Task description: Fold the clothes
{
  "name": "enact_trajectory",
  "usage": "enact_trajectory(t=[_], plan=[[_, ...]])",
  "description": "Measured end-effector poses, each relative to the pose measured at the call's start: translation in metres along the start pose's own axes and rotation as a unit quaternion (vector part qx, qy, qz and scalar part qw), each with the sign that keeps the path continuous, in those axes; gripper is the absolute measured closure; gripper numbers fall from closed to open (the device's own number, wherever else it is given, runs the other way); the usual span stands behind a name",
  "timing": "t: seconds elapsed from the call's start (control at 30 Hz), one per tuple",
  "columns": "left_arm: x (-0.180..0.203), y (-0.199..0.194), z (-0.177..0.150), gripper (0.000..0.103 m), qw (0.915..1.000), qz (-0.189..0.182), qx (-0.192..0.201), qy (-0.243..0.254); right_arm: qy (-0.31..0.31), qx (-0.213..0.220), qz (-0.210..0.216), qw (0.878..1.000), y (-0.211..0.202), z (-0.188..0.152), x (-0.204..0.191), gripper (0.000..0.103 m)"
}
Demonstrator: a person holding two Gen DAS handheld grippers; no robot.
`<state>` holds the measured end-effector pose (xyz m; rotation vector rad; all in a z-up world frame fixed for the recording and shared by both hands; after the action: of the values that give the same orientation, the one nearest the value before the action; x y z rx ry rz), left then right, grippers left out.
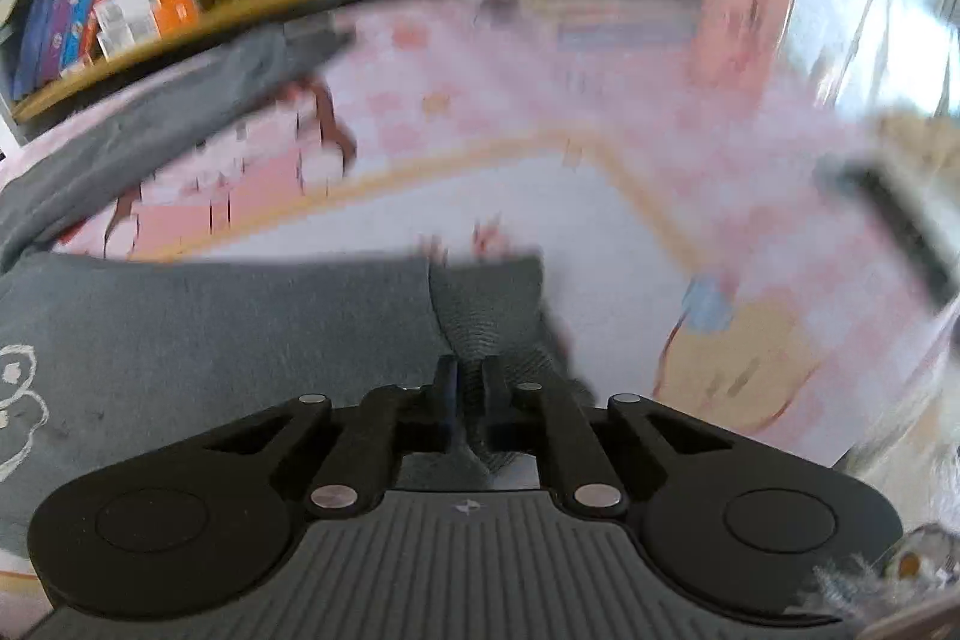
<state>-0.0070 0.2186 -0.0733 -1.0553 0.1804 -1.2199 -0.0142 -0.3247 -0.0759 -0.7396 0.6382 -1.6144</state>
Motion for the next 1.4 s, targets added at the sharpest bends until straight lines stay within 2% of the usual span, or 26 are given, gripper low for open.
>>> enact_trajectory(t=[0.03,0.13,0.23,0.27,0.3,0.43,0.53,0.63,0.67,0.77,0.83,1.03,1.23,1.4], plan=[[-0.001,0.0,-0.003,0.081,1.0,-0.002,-0.003,-0.001,-0.008,0.005,-0.008,1.0,-0.002,0.001,0.0,0.096],[-0.003,0.0,-0.005,0.081,1.0,-0.006,-0.006,-0.001,-0.019,-0.022,-0.012,1.0,0.01,-0.005,0.001,0.093],[-0.002,0.0,-0.003,0.081,0.9999,-0.006,-0.008,0.004,-0.018,-0.043,-0.021,0.999,0.021,-0.013,0.003,0.082],[-0.001,-0.001,-0.002,0.081,0.9999,-0.007,-0.006,0.008,-0.018,-0.047,-0.025,0.998,0.023,-0.014,0.004,0.075],[0.001,-0.003,-0.001,0.081,0.9999,-0.009,-0.004,0.011,-0.018,-0.042,-0.031,0.998,0.021,-0.012,0.003,0.072],[0.011,-0.003,0.003,0.081,0.9996,-0.023,-0.001,0.018,-0.024,-0.018,-0.039,0.999,0.008,-0.001,-0.005,0.072],[0.017,0.007,0.003,0.081,0.9994,-0.031,-0.01,0.011,-0.032,-0.014,0.006,0.999,0.006,0.004,-0.027,0.074],[0.015,0.017,0.003,0.083,0.9995,-0.023,-0.022,0.001,-0.045,-0.027,0.04,0.998,0.011,0.001,-0.05,0.081],[0.012,0.019,0.002,0.084,0.9995,-0.016,-0.025,-0.005,-0.044,-0.035,0.038,0.998,0.014,-0.001,-0.052,0.082],[-0.004,0.021,0.003,0.099,0.9991,-0.006,-0.031,-0.03,-0.026,-0.056,0.021,0.998,0.021,-0.01,-0.045,0.082],[-0.013,0.022,0.004,0.098,0.9985,-0.001,-0.034,-0.043,-0.012,-0.061,0.013,0.998,0.022,-0.014,-0.036,0.082],[-0.006,0.025,-0.001,0.098,0.9989,0.01,-0.043,-0.013,-0.003,-0.059,0.009,0.998,0.022,-0.018,-0.028,0.085],[-0.008,0.015,-0.002,0.098,0.9993,-0.007,-0.036,-0.003,-0.014,-0.06,-0.008,0.998,0.02,-0.016,-0.035,0.083],[0.01,0.005,-0.001,0.096,0.9987,-0.02,-0.018,0.043,-0.026,-0.036,0.013,0.999,0.008,-0.003,-0.056,0.081]])
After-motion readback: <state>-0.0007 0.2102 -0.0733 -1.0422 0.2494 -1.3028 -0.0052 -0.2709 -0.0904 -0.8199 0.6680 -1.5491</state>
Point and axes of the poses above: each gripper's, at about its wrist camera, not at the fingertips, and y roughly the way its jaws point, x to its right, z to its top, the point moved 8 cm from there along y, roughly the way its jaws point, and after that the axes turned 9 degrees about -y, right-handed, at the moved point
